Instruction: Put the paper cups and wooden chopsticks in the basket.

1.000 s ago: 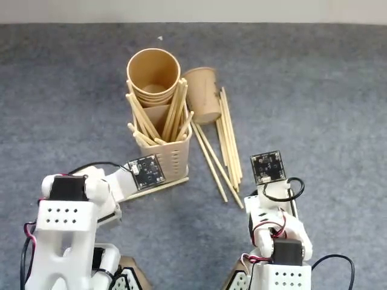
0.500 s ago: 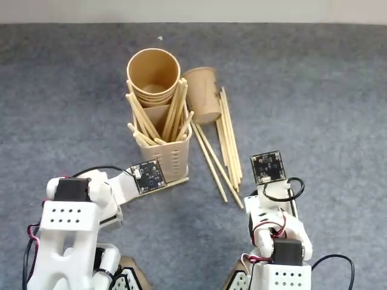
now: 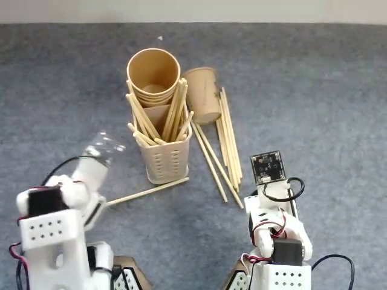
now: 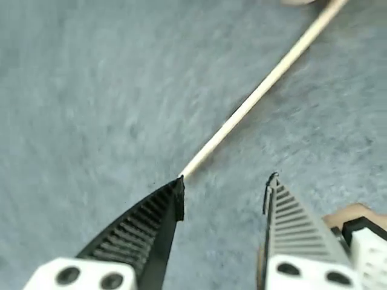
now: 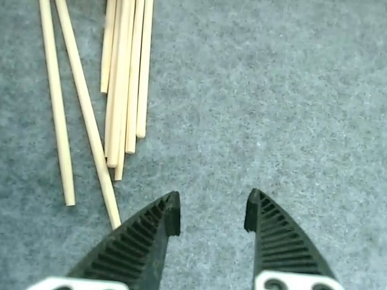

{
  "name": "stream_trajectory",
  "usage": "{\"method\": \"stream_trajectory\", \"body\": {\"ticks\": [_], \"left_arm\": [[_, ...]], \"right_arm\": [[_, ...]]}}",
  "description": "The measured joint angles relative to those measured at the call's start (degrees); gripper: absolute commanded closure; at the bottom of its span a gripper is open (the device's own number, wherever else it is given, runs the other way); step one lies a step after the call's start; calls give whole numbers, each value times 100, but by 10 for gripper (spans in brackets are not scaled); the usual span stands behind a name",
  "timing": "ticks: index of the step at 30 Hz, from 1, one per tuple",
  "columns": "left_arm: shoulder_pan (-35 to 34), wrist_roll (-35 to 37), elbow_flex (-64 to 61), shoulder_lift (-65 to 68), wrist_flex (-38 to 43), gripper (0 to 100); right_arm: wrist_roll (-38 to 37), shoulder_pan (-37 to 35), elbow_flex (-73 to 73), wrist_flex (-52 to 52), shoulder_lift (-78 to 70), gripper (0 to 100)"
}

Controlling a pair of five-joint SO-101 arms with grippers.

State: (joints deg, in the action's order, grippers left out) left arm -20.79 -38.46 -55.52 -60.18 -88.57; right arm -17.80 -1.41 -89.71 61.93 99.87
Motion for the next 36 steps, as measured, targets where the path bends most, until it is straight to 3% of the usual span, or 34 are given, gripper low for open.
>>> {"method": "stream_trajectory", "body": {"ticks": [3,7,15,24,36], "left_arm": [[-484,35,0,431,0,780],[-536,589,105,1213,158,777],[387,782,800,3244,905,776],[782,-624,1512,4765,1231,780],[765,-1345,1169,5143,1284,823]], "right_arm": [[0,0,0,0,0,816],[0,0,0,0,0,816],[0,0,0,0,0,816],[0,0,0,0,0,816],[0,0,0,0,0,816]]}}
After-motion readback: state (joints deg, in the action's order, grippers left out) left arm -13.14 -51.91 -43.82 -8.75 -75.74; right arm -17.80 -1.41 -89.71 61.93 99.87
